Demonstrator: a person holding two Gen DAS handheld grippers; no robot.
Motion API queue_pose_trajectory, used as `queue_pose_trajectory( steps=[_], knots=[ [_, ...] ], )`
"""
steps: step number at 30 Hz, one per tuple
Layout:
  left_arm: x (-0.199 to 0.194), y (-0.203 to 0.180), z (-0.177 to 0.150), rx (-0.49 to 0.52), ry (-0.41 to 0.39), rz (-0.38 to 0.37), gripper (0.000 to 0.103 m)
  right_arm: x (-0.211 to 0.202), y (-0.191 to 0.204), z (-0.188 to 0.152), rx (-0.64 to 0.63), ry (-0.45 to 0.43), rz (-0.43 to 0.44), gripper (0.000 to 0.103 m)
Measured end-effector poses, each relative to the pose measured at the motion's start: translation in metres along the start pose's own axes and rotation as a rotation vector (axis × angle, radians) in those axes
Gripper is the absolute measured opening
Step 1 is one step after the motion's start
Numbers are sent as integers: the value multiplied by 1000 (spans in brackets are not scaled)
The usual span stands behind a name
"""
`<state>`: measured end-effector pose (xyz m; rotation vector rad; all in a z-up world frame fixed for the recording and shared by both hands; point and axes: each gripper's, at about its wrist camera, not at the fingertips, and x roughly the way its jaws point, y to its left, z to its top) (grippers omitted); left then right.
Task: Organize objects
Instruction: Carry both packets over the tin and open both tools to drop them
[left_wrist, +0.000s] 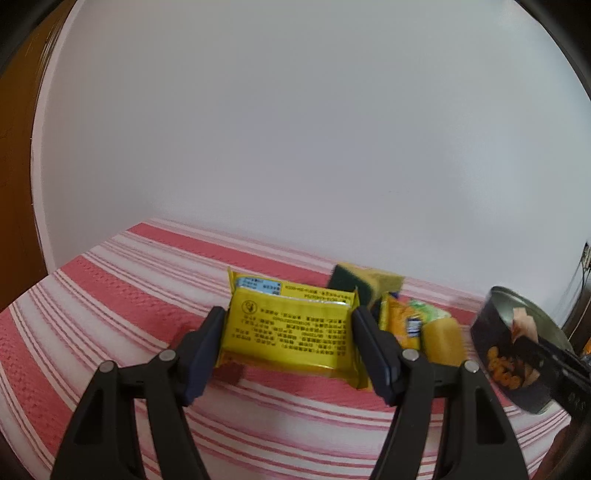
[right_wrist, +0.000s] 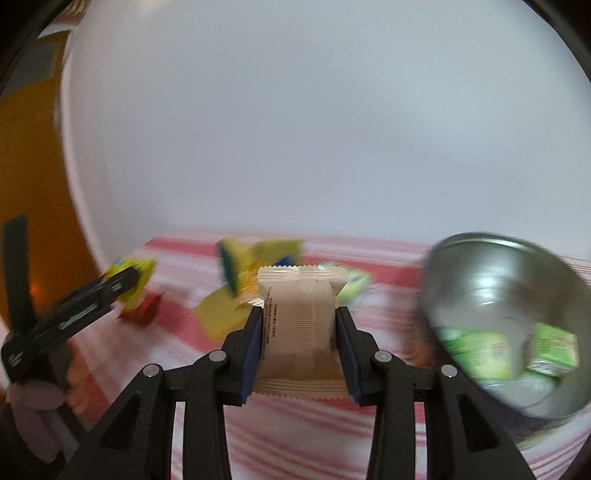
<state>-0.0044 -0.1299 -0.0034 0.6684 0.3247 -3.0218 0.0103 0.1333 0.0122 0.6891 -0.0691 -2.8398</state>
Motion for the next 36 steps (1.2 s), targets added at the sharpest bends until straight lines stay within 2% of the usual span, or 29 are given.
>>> queue_pose_trajectory(
  steps=[6, 23, 36],
  knots=[
    [1, -47, -4, 58, -6, -56, 69, -13, -48, 8, 48, -57, -112, 41],
    [5, -176, -9, 158, -14, -240, 69, -42, -150, 15, 145, -111, -293, 41],
    [21, -253, -23, 224, 23, -333, 69, -42, -189, 10, 142, -93, -393, 41]
  ],
)
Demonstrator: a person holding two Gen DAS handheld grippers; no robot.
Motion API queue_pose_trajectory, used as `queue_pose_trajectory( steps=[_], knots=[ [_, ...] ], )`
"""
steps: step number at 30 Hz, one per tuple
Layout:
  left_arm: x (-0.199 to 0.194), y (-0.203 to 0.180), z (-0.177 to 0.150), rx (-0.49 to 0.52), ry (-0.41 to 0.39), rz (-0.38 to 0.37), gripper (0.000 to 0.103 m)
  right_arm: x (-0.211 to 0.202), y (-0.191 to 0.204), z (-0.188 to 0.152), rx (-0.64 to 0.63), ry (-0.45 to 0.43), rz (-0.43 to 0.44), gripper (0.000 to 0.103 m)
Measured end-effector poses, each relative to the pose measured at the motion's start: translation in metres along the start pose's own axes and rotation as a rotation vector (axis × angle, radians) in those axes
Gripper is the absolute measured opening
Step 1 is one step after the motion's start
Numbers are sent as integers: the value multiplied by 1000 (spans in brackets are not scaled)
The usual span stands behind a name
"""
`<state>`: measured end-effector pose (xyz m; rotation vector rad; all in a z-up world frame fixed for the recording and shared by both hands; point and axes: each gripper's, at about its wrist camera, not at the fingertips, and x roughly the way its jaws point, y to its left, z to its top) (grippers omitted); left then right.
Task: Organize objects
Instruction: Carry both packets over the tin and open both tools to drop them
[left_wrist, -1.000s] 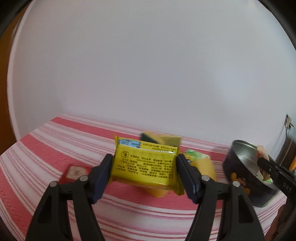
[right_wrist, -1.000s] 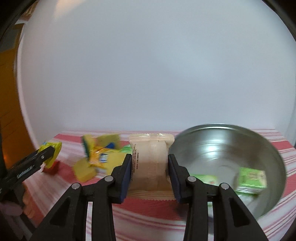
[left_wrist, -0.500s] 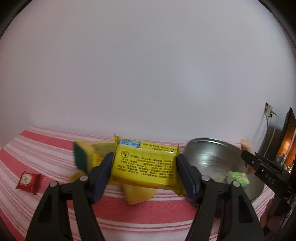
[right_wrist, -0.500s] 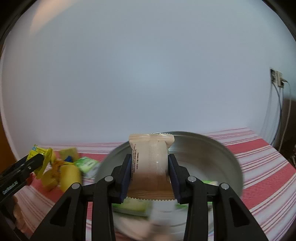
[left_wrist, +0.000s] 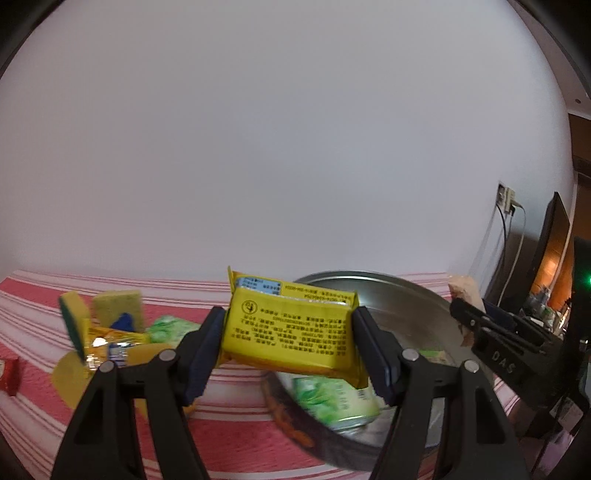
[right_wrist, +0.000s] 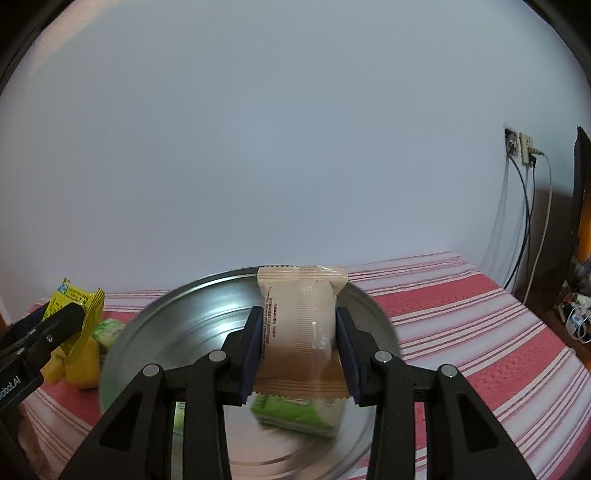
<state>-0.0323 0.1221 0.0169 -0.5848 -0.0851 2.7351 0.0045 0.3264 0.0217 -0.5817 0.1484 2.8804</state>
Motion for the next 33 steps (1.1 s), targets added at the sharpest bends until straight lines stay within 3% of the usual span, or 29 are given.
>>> queue_pose_trajectory(
  steps=[8, 14, 24, 26, 28, 30, 31, 33],
  knots=[
    [20, -37, 3, 43, 34, -55, 70, 4, -16, 0, 33, 23, -97, 41],
    [41, -60, 4, 86, 87, -76, 70, 9, -8, -2, -12, 39, -135, 41],
    [56, -60, -4, 114, 171, -80, 70, 21, -12, -7, 1, 89, -129, 41],
    [52, -51, -5, 103, 172, -76, 73, 21, -13, -7, 12, 93, -109, 46],
    [52, -53, -2, 97, 159, -61, 76, 21, -14, -7, 28, 97, -102, 59],
    [50, -54, 1, 85, 142, -48, 87, 16, -18, -5, 55, 78, -98, 68],
    [48, -52, 2, 73, 129, -38, 98, 13, -20, -5, 74, 64, -92, 72],
    [40, -46, 5, 47, 95, -26, 103, 6, -27, -4, 118, 28, -65, 78]
  ],
)
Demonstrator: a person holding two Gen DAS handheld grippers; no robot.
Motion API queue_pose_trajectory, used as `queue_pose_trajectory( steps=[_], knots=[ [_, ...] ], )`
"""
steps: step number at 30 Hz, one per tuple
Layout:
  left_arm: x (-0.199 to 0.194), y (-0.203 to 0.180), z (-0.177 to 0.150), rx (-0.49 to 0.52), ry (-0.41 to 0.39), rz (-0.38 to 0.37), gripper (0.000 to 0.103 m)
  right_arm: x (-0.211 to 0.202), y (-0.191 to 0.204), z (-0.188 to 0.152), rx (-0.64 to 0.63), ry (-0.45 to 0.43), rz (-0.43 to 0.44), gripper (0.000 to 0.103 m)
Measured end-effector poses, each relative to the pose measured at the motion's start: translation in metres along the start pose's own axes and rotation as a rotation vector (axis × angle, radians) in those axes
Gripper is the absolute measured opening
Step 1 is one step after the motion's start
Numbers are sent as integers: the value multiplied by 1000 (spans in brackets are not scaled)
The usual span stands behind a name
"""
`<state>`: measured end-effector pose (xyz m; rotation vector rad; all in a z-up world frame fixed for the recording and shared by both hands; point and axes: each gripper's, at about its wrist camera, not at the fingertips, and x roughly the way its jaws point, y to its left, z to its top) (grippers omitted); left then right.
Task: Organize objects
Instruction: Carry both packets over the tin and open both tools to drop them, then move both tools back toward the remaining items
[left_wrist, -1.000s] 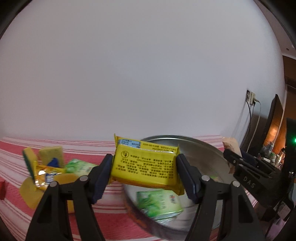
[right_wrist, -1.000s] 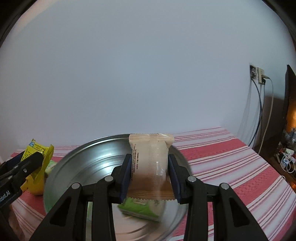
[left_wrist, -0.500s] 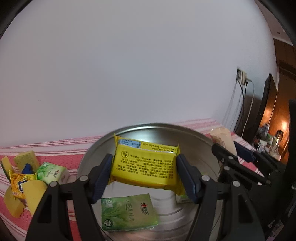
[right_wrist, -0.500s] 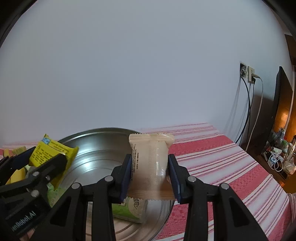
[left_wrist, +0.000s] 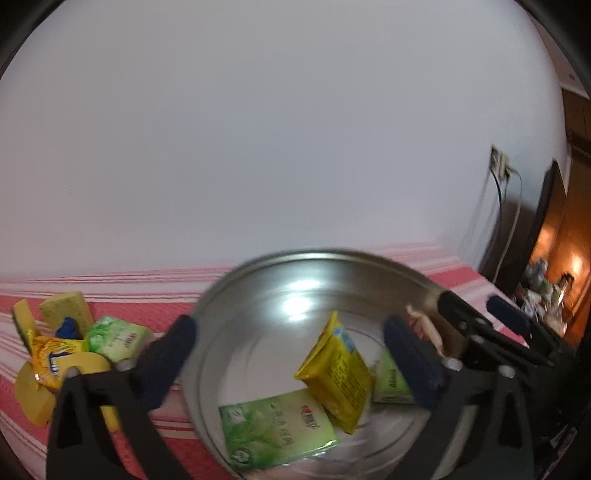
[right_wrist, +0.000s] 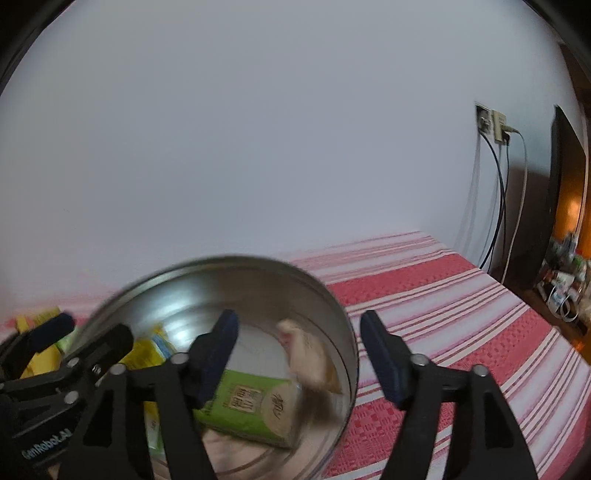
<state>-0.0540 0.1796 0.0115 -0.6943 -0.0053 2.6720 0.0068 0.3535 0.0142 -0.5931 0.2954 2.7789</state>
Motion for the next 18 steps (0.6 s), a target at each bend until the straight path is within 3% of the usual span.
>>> queue_pose_trajectory(
  steps=[3, 6, 11, 15, 18],
  knots=[
    [-13, 9, -2, 13, -33, 24, 103, -5, -2, -1, 12, -34, -1, 80],
    [-24, 13, -8, 53, -82, 95, 103, -4, 0, -3, -1, -33, -9, 80],
    [-34, 31, -18, 71, -102, 160, 103, -12, 4, -7, -13, -92, -6, 80],
    [-36, 36, -18, 52, -119, 181, 103, -27, 12, -11, -34, -183, -59, 80],
    [-39, 45, -20, 51, -126, 200, 103, -34, 22, -15, -64, -199, -96, 80]
  ],
)
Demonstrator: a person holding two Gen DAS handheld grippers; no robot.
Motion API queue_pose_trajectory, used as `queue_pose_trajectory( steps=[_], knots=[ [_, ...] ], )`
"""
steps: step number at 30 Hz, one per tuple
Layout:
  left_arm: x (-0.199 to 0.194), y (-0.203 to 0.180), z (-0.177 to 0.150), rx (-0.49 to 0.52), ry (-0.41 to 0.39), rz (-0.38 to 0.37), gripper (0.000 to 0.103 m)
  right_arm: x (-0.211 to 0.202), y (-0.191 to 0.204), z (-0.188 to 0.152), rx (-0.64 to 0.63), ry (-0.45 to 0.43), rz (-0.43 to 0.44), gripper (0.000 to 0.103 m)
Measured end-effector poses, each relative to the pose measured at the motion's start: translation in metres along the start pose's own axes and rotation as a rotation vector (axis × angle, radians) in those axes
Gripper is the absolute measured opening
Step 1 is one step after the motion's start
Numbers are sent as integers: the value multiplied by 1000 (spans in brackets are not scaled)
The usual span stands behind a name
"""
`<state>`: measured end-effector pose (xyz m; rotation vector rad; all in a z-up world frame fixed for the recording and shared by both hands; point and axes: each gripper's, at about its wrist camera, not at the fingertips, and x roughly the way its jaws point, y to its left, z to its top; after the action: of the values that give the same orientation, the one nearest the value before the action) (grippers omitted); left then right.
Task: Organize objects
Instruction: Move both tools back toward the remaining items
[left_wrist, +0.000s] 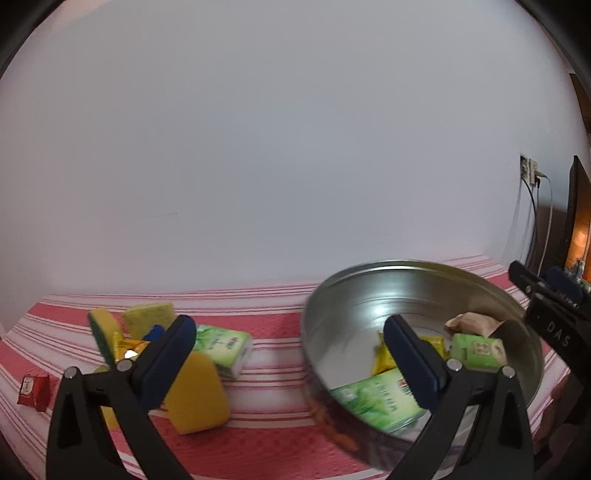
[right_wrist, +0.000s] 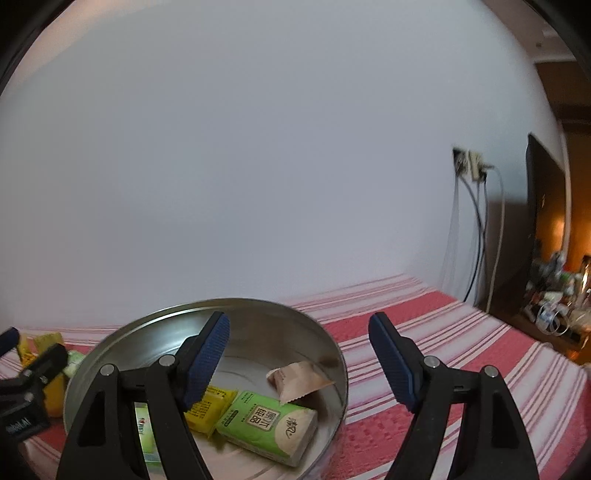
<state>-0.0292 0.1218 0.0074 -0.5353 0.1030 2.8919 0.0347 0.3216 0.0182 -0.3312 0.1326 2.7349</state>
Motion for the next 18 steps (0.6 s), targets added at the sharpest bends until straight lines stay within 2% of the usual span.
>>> queue_pose_trajectory(
  steps=[6, 18],
  knots=[
    [-3, 16, -6, 11, -2, 20, 103, -6, 11, -3, -31, 10, -22, 80],
    [-16, 52, -17, -12, 14, 25, 103, -33, 36, -12, -19, 21, 9, 80]
  ],
)
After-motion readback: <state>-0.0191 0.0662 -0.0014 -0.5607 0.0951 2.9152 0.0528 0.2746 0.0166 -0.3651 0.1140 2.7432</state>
